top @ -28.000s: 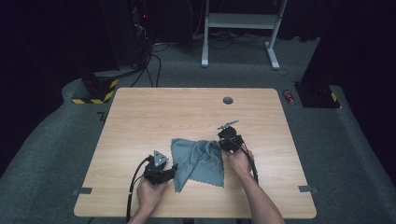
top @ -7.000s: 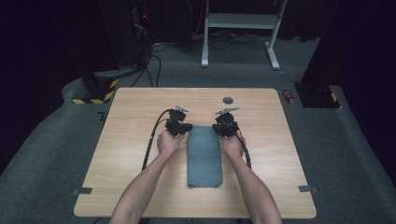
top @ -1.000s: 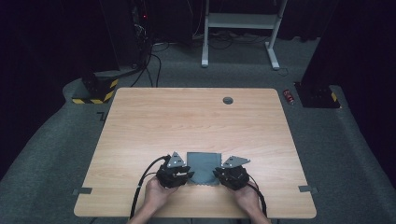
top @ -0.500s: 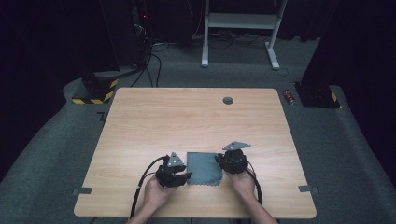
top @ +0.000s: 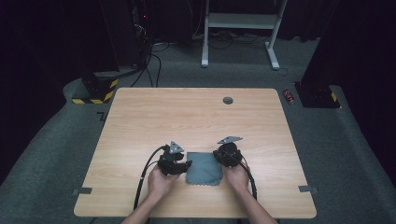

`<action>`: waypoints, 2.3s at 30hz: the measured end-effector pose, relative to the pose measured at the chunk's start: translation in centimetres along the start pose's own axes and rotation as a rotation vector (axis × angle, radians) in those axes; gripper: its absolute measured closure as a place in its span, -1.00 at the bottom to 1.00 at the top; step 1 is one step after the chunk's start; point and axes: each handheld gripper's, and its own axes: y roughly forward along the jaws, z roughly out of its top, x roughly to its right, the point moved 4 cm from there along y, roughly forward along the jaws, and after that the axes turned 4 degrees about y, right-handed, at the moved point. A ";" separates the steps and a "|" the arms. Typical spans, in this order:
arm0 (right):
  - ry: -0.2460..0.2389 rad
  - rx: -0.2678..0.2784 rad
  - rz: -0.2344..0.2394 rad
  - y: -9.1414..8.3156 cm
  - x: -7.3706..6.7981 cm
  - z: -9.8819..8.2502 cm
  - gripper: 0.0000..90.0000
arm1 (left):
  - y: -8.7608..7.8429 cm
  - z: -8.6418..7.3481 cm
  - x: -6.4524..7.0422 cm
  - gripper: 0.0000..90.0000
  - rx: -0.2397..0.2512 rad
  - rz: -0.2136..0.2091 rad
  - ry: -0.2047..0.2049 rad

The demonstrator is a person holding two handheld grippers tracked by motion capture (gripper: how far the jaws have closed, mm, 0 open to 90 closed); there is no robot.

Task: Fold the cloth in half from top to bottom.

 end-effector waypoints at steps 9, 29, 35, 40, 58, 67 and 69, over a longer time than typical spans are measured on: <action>-0.017 0.040 -0.006 -1.3 -0.1 0.5 1.00 | 0.2 0.2 -0.7 0.16 0.015 0.007 -0.031; -0.025 0.006 -0.027 -1.2 0.8 -0.1 0.99 | 3.5 2.4 -1.9 0.32 -0.074 0.065 0.011; -0.025 0.022 -0.068 -1.2 0.7 -0.1 0.82 | 2.6 2.8 -1.4 0.23 -0.049 0.068 0.064; -0.018 0.059 -0.044 -1.3 0.3 0.4 0.72 | 2.9 3.5 -0.6 0.21 0.016 0.035 0.061; 0.017 0.029 -0.043 -1.4 2.2 -0.8 0.61 | 1.4 1.4 -0.8 0.10 0.006 0.004 0.050; -0.045 -0.002 -0.061 -0.7 1.0 -0.8 0.42 | -0.4 -1.4 1.0 0.02 -0.041 0.009 0.135; -0.050 -0.004 -0.055 -0.7 1.1 -0.8 0.41 | -0.9 -2.3 1.0 0.02 -0.052 0.019 0.152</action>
